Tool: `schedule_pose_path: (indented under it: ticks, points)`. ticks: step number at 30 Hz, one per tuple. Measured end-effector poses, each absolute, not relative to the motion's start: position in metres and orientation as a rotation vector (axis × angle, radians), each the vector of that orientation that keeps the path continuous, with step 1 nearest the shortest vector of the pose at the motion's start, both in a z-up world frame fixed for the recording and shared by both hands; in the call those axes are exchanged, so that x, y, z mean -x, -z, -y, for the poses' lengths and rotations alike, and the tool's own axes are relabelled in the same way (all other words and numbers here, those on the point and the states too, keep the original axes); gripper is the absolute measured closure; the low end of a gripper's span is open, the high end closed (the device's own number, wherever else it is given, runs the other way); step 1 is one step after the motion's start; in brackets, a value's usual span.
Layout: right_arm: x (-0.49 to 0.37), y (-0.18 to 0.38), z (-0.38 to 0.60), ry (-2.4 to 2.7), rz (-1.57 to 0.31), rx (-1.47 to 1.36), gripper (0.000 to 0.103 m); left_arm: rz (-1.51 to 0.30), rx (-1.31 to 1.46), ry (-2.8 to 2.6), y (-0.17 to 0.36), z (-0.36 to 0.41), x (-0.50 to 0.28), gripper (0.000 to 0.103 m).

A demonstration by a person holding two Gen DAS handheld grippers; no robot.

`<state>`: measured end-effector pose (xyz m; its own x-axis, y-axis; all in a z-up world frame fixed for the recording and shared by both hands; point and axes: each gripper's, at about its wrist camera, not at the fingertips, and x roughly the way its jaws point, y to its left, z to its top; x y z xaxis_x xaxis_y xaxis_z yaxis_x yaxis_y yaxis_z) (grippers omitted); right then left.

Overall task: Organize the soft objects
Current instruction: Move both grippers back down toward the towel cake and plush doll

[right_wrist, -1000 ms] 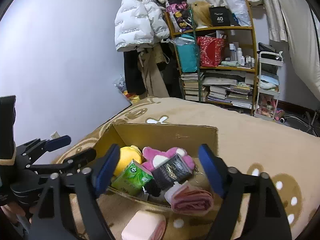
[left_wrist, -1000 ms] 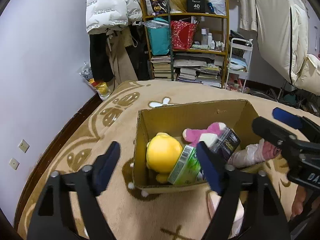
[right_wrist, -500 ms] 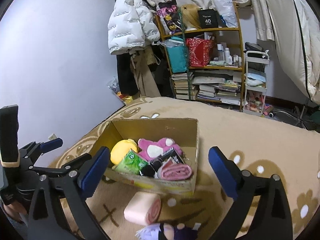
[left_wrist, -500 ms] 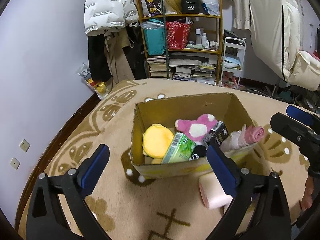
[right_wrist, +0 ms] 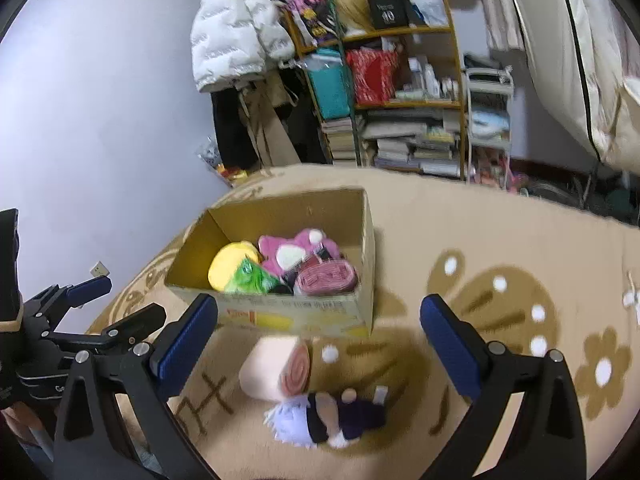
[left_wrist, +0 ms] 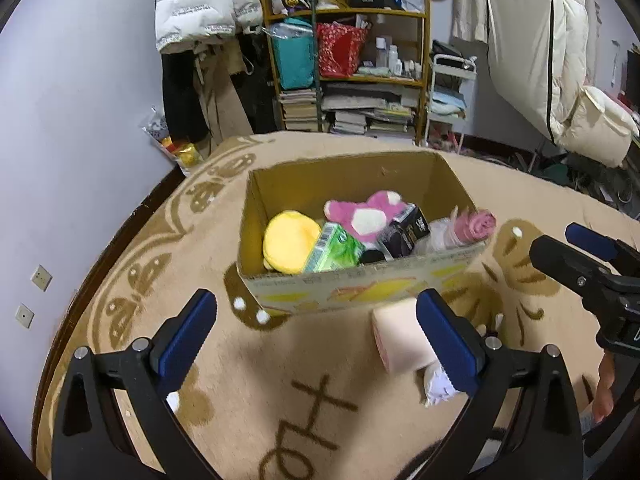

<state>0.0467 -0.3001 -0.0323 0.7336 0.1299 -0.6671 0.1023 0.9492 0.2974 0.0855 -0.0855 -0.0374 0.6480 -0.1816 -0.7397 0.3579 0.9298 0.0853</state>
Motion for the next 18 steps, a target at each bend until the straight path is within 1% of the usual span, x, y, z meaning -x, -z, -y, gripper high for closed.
schedule_pose_path:
  ticks: [10,18]
  points:
    - [-0.043,0.065,0.312,0.032,-0.885,-0.418,0.000,-0.861,-0.275,0.355,0.054,0.104,-0.081,0.004]
    - [-0.049,0.088,0.318,0.052,-0.952,-0.471,0.000,-0.915,-0.292,0.390,0.074,0.116,-0.086,0.004]
